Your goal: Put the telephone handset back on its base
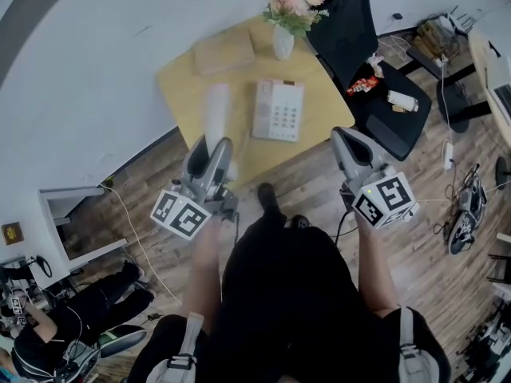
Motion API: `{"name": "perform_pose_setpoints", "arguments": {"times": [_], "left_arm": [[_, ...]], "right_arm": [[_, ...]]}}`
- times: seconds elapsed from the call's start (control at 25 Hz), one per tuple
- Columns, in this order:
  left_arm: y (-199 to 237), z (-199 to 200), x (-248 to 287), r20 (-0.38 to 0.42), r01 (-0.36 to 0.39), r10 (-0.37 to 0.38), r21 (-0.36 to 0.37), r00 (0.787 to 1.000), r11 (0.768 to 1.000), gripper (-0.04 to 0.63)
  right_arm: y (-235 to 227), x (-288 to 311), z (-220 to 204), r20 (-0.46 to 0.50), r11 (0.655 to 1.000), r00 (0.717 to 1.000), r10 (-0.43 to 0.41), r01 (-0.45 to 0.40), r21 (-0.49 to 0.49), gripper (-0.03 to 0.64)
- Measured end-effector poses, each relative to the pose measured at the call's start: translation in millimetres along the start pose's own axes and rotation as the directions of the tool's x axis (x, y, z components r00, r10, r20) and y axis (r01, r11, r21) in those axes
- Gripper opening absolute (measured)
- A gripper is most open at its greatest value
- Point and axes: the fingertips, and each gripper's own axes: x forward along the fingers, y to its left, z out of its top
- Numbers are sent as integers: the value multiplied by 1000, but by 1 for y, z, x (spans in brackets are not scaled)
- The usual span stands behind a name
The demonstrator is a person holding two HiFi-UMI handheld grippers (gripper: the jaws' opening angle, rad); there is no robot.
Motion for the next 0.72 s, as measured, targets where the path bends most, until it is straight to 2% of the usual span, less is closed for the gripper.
{"name": "perform_pose_setpoints", "arguments": {"times": [0.44,0.72], "left_arm": [[46,-13,26,-80,20,-23,-34,997,999,216],[61,-38,34,-139,16,-23,-54,990,998,216]], "right_arm": [[1,37,-8,-27,999,999,-47,47,8,3],[4,40,-17,-58,998,997,-60,61,15,3]]}}
